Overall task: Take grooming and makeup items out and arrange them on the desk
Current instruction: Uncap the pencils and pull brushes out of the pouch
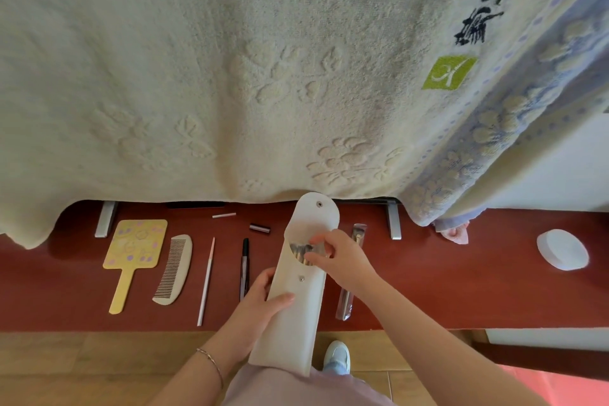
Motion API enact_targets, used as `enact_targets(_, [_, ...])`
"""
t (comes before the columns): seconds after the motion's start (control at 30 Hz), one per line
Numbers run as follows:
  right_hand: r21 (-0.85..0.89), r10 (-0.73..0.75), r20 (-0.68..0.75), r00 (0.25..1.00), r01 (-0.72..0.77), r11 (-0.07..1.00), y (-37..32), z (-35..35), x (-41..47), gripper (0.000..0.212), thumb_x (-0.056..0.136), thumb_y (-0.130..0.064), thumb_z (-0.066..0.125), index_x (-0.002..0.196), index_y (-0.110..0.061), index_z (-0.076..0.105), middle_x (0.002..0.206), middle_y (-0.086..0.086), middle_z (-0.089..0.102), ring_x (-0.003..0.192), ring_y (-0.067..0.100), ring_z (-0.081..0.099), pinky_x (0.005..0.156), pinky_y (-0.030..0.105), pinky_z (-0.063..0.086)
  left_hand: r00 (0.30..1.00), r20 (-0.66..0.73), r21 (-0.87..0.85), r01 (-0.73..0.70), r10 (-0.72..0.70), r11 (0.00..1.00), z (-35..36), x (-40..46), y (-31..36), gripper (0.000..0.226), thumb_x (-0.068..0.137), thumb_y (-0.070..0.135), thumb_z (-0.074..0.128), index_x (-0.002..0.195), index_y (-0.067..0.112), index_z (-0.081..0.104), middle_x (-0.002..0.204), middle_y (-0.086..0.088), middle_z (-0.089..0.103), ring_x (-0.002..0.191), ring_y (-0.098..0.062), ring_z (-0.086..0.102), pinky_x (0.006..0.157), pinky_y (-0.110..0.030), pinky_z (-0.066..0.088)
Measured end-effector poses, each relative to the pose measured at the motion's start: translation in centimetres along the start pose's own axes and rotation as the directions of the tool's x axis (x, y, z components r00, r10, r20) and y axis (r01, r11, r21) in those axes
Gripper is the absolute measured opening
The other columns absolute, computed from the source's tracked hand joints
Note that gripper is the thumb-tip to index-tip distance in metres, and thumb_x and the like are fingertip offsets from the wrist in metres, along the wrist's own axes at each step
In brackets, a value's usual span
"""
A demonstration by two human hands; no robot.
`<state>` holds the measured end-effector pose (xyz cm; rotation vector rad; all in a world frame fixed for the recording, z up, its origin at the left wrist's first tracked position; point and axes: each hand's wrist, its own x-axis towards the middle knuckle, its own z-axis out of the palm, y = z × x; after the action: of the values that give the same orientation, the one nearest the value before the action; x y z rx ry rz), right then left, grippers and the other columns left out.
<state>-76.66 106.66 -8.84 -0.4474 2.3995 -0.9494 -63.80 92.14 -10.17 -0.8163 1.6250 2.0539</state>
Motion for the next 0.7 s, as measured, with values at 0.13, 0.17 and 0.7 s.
enact_targets(0.13, [0.110,0.039,-0.035,0.999,-0.035,0.993,0.0,-0.2,0.3,0.010,0.081,-0.030,0.067,0.079,-0.036,0.059,0.076,-0.007,0.043,0.064,0.004,0.040,0.057,0.016,0.031,1.000,0.013,0.002,-0.006,0.006,1.000,-0.1,-0.2,-0.2,0.043,0.081,0.021,0.067,0.118,0.032,0.047,0.106,-0.003,0.067,0.091,-0.025,0.068,0.077,-0.042,0.056])
enact_targets(0.17, [0.136,0.056,-0.028,0.998,-0.051,0.989,0.0,-0.3,0.5,0.013,0.081,-0.029,0.067,0.075,-0.037,0.059,0.074,-0.006,0.044,0.062,0.005,0.040,0.056,0.017,0.032,1.000,0.011,0.011,-0.010,0.010,1.000,-0.1,-0.2,-0.2,0.042,0.081,0.020,0.067,0.118,0.031,0.047,0.106,-0.003,0.067,0.091,-0.024,0.068,0.076,-0.040,0.056])
enact_targets(0.7, [0.636,0.303,-0.178,0.936,-0.125,0.762,0.3,-4.0,2.5,0.013,0.091,-0.007,0.053,0.080,-0.010,0.059,0.068,0.008,0.066,0.050,0.013,0.049,0.047,0.024,0.039,0.999,-0.010,0.126,-0.030,0.032,0.992,0.1,-0.6,-0.2,0.036,0.084,0.019,0.063,0.113,0.035,0.047,0.104,0.004,0.067,0.087,-0.015,0.069,0.071,-0.029,0.055])
